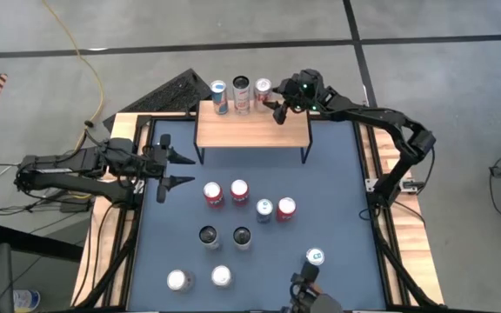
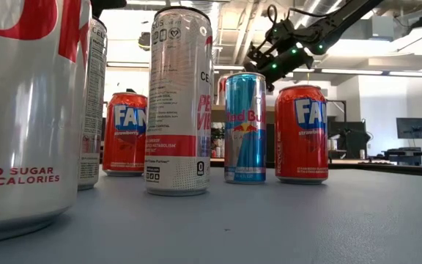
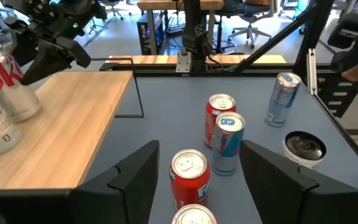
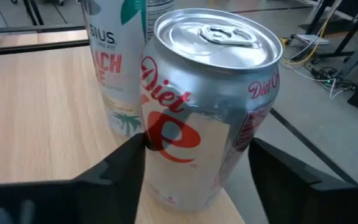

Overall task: Place canned beverage on shelf
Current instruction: Put the right silver soda can on the shelf

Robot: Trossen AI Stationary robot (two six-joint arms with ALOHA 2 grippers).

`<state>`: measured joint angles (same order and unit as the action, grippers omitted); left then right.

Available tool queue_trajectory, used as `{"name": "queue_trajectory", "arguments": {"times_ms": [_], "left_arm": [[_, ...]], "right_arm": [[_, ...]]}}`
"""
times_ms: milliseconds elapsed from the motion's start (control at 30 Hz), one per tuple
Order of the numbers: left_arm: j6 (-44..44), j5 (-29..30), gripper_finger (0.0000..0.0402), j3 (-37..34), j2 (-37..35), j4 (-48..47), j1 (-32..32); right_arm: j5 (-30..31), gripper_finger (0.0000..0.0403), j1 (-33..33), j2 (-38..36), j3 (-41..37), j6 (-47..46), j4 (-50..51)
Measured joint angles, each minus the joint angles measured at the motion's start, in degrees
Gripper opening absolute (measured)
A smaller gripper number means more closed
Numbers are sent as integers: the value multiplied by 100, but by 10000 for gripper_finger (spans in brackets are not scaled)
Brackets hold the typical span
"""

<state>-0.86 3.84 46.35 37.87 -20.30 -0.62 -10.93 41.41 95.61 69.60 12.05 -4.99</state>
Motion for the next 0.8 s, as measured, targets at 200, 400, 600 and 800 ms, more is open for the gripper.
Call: {"name": "queue_trajectory", "arguments": {"times_ms": [200, 400, 600, 800], "left_arm": [[0, 4, 213, 0, 0, 1, 0], [7, 61, 213, 0, 0, -25, 0], [4, 70, 213, 0, 0, -73, 0], [4, 68, 213, 0, 0, -74, 0]], "right_arm": [[-41, 183, 0, -38, 9, 89, 230], [-55, 170, -113, -392, -11, 202, 1326], [160, 175, -228, -1050, 2, 390, 1744], [253, 226, -327, -1309, -2, 994, 738]]}}
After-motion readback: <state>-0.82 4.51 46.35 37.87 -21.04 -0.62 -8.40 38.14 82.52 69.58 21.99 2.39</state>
